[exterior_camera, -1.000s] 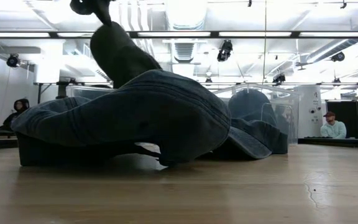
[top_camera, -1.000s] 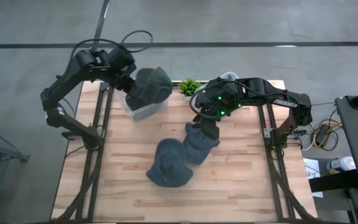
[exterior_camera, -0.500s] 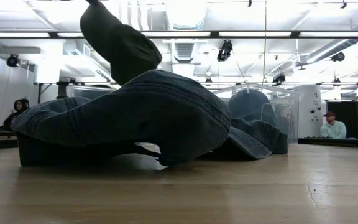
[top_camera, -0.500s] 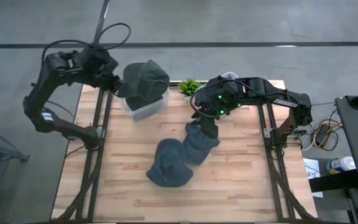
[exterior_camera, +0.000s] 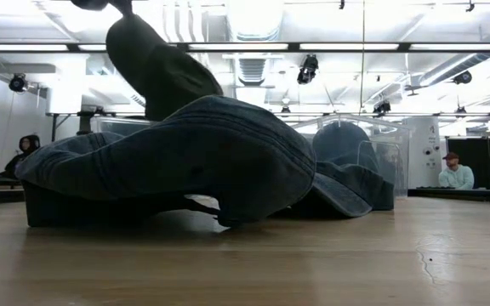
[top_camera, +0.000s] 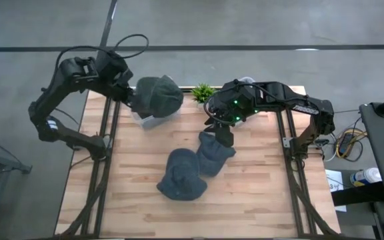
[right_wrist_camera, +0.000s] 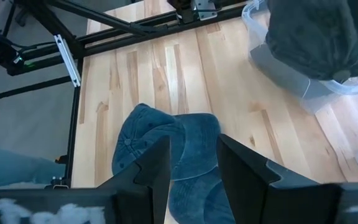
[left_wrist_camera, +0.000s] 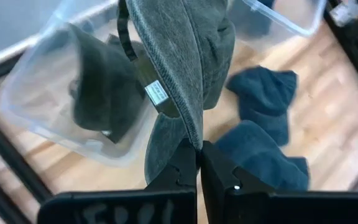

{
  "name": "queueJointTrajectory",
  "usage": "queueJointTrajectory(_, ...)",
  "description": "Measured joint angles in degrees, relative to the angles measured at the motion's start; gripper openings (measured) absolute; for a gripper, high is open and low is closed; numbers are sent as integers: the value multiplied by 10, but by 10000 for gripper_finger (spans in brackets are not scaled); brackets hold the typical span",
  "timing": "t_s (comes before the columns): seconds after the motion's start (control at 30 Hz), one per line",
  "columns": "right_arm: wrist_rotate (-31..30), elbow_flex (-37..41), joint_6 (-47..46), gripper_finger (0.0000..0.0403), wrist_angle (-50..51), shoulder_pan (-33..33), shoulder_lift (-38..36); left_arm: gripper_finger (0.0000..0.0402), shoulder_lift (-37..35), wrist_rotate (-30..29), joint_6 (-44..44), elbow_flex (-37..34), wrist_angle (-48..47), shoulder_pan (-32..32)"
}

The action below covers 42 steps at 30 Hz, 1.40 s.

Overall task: Pick & Place hat
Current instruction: Put the black cap into the left transparent bin

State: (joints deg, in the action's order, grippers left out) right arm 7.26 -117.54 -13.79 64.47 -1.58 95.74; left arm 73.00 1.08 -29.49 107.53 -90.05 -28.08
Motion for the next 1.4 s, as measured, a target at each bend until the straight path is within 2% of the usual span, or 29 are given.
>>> queueJointTrajectory(0.13,0,0,8,123,0,0,0,0,-1,-37,4,6,0,-1)
queueJointTrajectory(0.33,-1,0,23,123,0,0,0,0,-6,-44,24,5,1,0)
queueJointTrajectory(0.43,-5,0,33,123,0,-2,0,0,-6,-66,26,-8,1,0)
queueJointTrajectory(1.23,-15,0,33,123,0,-14,0,0,2,-96,55,-169,4,0)
queueJointTrajectory(1.4,-14,0,33,123,0,-15,0,0,2,-85,61,-207,0,0)
